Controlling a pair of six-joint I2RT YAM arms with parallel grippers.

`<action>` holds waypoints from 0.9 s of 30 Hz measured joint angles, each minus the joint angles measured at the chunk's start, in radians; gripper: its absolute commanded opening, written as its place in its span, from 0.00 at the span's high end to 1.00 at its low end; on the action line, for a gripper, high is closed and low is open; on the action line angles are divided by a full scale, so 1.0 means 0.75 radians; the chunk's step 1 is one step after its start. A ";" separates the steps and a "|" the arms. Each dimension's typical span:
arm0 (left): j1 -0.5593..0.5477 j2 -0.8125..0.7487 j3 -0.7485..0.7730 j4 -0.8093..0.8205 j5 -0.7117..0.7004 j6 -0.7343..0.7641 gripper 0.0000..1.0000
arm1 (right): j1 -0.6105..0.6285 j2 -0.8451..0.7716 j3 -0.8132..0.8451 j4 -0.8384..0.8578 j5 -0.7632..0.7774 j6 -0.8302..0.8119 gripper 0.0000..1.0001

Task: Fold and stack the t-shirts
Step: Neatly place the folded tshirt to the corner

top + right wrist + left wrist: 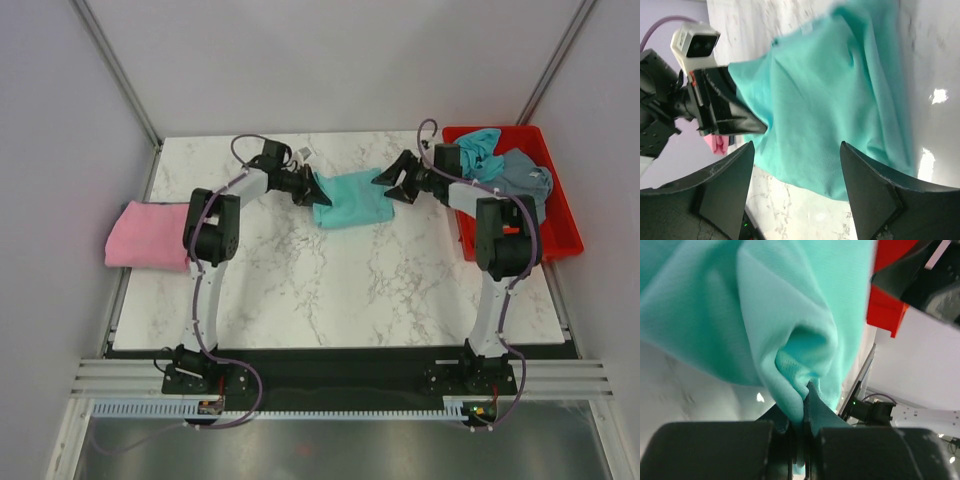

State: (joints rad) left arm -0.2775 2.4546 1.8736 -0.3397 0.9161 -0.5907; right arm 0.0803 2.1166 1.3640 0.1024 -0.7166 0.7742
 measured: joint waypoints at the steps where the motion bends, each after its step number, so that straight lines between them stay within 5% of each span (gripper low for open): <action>1: 0.007 -0.042 -0.005 -0.042 -0.006 0.033 0.98 | -0.012 -0.027 0.012 -0.020 0.006 -0.031 0.21; 12: 0.191 -0.574 -0.038 -0.564 -0.127 0.550 0.98 | -0.137 -0.445 0.071 -0.170 0.062 -0.381 0.21; 27: 0.319 -1.128 -0.571 -1.047 -0.600 1.020 0.98 | -0.217 -0.475 -0.022 -0.273 -0.100 -0.386 0.20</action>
State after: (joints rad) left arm -0.0380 1.6089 1.4452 -1.1248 0.4664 0.1741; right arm -0.0822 1.7603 1.3476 -0.1024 -0.7918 0.4850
